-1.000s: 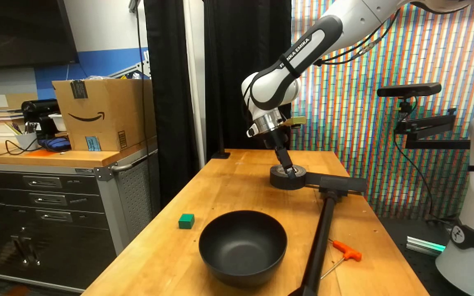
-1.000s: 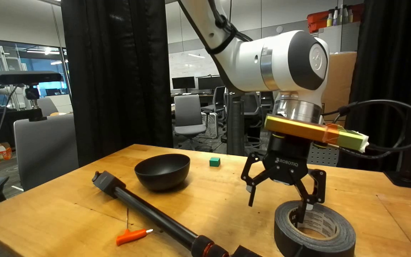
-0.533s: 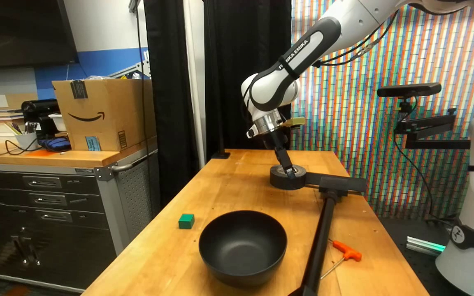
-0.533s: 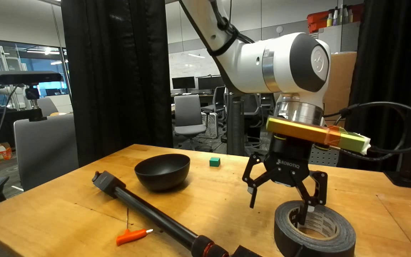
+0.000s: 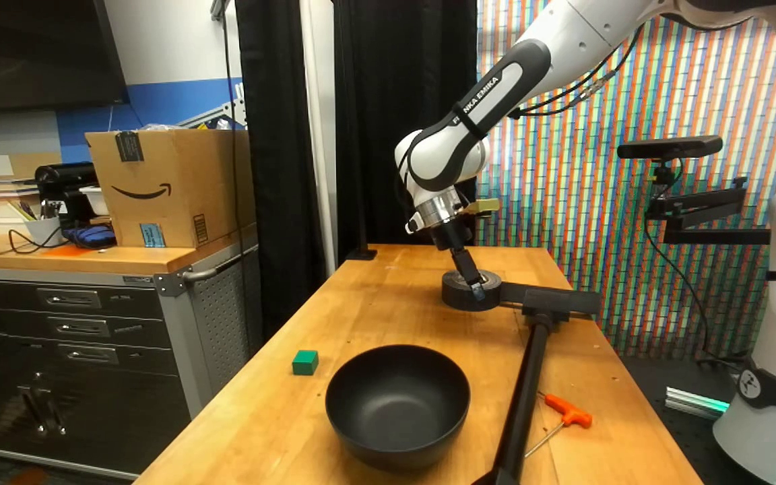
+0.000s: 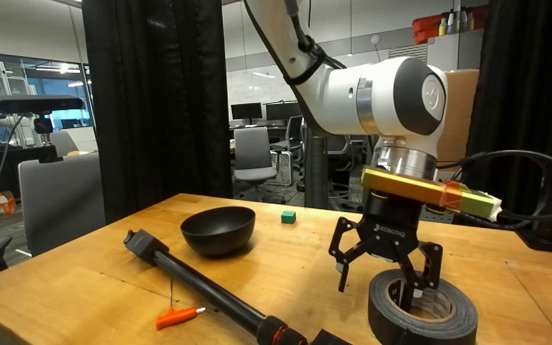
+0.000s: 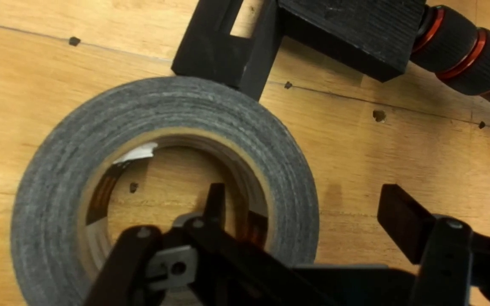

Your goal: Move the tape to the left

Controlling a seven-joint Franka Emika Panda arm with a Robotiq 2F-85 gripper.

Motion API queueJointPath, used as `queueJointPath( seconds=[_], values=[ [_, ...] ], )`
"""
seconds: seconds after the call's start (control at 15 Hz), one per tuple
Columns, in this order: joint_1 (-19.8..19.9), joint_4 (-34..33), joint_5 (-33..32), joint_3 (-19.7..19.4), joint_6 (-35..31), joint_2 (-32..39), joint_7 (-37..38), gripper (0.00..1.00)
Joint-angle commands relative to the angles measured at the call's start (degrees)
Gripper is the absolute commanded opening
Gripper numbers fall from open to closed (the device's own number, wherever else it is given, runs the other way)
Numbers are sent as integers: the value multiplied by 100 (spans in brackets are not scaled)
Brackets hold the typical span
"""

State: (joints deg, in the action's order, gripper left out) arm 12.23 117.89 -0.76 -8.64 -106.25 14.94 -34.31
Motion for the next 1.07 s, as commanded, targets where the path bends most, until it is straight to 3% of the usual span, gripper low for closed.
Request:
queueJointPath(
  seconds=[0.0,0.53,1.0],
  values=[
    [94,-173,-4,60,25,73,-110,68],
    [88,-196,-64,56,14,22,-141,9],
    [41,-236,-114,89,58,-13,-110,8]
  ],
)
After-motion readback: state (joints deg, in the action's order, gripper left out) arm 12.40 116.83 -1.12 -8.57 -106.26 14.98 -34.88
